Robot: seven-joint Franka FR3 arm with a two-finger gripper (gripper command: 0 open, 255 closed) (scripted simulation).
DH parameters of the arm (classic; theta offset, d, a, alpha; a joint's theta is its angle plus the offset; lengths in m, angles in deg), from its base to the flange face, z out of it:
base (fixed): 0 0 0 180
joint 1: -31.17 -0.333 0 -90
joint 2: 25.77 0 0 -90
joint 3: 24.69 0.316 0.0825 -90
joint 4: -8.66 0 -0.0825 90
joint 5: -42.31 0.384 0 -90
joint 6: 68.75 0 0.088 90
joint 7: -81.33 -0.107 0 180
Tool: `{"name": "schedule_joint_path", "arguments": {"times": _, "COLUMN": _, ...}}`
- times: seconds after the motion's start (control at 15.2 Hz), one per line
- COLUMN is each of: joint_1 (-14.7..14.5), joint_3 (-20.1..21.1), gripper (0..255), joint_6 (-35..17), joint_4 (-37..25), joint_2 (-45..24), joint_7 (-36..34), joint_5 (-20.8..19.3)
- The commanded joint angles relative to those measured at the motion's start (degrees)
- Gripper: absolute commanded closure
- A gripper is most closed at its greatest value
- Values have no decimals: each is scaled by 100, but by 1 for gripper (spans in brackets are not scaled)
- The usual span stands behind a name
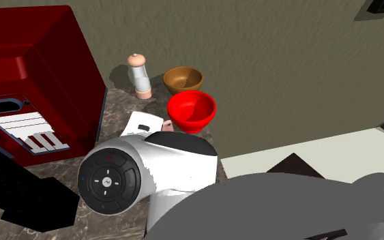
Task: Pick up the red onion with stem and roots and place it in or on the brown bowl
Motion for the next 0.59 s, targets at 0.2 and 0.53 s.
{"name": "schedule_joint_path", "arguments": {"times": 0.2, "joint_1": -611, "joint_3": -695, "gripper": 255, "joint_6": 377, "joint_4": 14, "joint_2": -197, "joint_7": 212, "joint_5": -43}}
{"name": "schedule_joint_path", "arguments": {"times": 0.53, "joint_1": -1223, "joint_3": -1392, "gripper": 255, "joint_6": 743, "joint_4": 2, "joint_2": -323, "joint_7": 432, "joint_5": -60}}
